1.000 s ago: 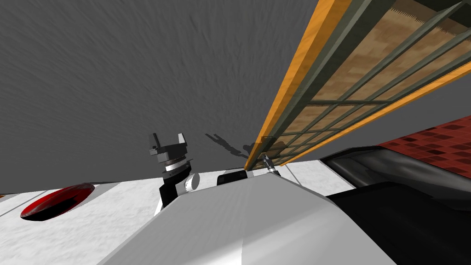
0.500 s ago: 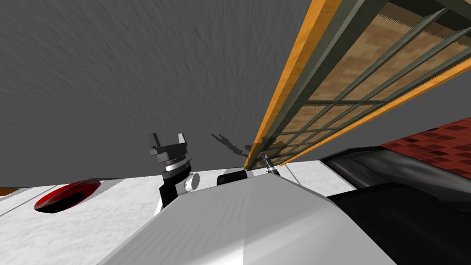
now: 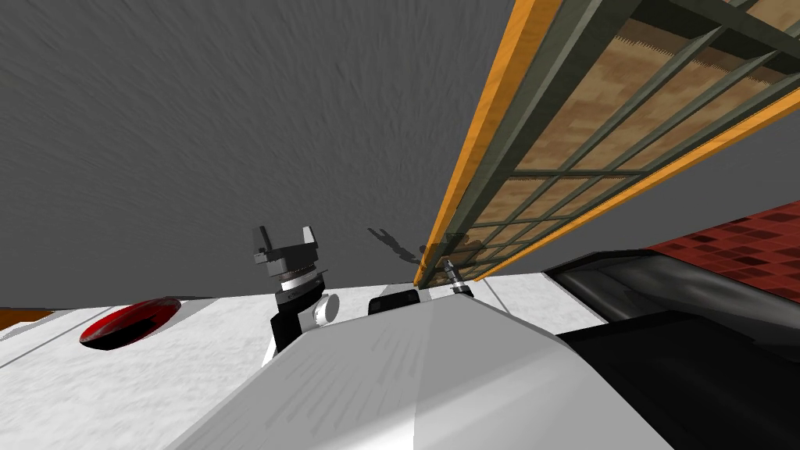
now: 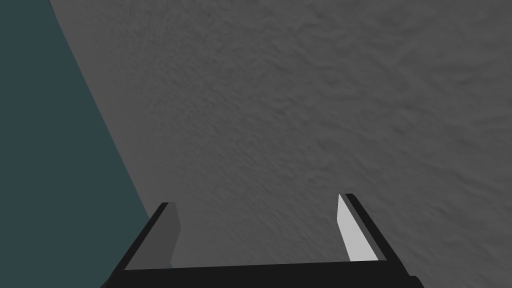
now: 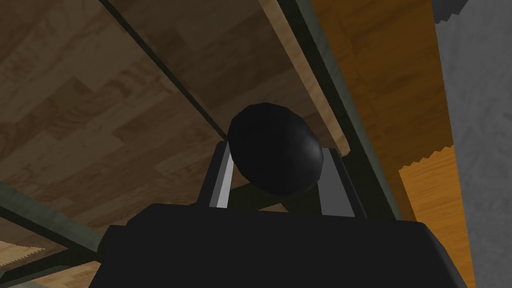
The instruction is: Pull the door open
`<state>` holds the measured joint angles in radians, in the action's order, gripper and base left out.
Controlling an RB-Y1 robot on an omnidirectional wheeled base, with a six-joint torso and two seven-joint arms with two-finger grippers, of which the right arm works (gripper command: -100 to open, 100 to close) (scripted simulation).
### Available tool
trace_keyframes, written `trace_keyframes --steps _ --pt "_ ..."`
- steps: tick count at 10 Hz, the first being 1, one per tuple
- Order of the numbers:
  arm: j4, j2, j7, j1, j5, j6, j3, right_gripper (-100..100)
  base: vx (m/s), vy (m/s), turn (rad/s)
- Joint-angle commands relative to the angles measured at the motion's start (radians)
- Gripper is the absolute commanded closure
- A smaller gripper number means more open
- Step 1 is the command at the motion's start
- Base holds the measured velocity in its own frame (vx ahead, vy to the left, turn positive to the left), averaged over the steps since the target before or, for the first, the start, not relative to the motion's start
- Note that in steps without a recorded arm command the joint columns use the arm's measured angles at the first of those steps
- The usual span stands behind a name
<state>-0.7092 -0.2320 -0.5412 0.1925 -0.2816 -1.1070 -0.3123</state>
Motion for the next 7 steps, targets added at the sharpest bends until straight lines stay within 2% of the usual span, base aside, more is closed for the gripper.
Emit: trace_keyframes --steps 1,6,7 --pt "-0.001 0.012 0.050 0.001 0.005 0.008 0.019 100 -0.033 -0.007 0.012" --pt "0.011 0.013 0.156 -0.018 0.031 0.016 0.037 100 -0.039 -0.014 0.025" --pt "0.015 0.013 0.192 -0.024 0.040 0.019 0.043 100 -0.031 -0.011 0.017"
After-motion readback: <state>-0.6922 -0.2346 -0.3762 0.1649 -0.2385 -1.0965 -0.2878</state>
